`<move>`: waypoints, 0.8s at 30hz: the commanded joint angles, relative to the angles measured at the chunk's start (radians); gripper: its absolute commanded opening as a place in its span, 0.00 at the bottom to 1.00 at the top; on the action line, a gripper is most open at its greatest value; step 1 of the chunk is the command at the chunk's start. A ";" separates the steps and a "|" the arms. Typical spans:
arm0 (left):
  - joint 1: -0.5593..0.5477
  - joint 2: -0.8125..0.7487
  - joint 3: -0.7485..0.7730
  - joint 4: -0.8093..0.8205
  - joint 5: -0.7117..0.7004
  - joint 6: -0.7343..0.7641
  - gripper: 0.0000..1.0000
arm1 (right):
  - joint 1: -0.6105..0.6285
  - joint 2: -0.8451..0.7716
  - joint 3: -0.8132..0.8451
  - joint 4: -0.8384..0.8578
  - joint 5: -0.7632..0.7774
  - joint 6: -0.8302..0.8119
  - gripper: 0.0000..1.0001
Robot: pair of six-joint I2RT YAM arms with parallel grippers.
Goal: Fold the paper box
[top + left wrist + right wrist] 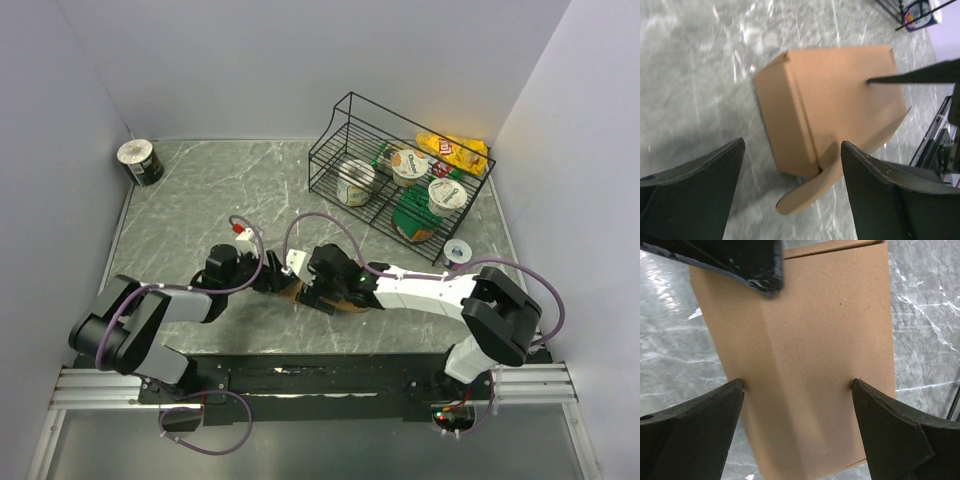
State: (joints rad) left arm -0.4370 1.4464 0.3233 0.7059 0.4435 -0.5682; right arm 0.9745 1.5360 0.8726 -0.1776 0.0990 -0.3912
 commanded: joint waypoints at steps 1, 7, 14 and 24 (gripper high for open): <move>0.006 0.034 0.060 0.118 0.034 -0.021 0.86 | 0.007 0.041 0.023 0.000 0.045 -0.011 0.92; 0.052 -0.018 0.048 0.112 -0.008 -0.038 0.95 | 0.006 0.052 0.014 0.020 0.103 0.015 0.78; 0.106 -0.058 0.014 0.095 0.003 -0.029 0.95 | 0.006 0.064 -0.006 0.072 0.171 0.028 0.54; 0.146 -0.069 -0.026 0.142 0.038 -0.038 0.98 | 0.006 0.070 0.009 0.064 0.209 0.051 0.41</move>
State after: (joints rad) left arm -0.3019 1.4071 0.3027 0.7811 0.4431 -0.6056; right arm 0.9794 1.5852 0.8783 -0.0677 0.2863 -0.3744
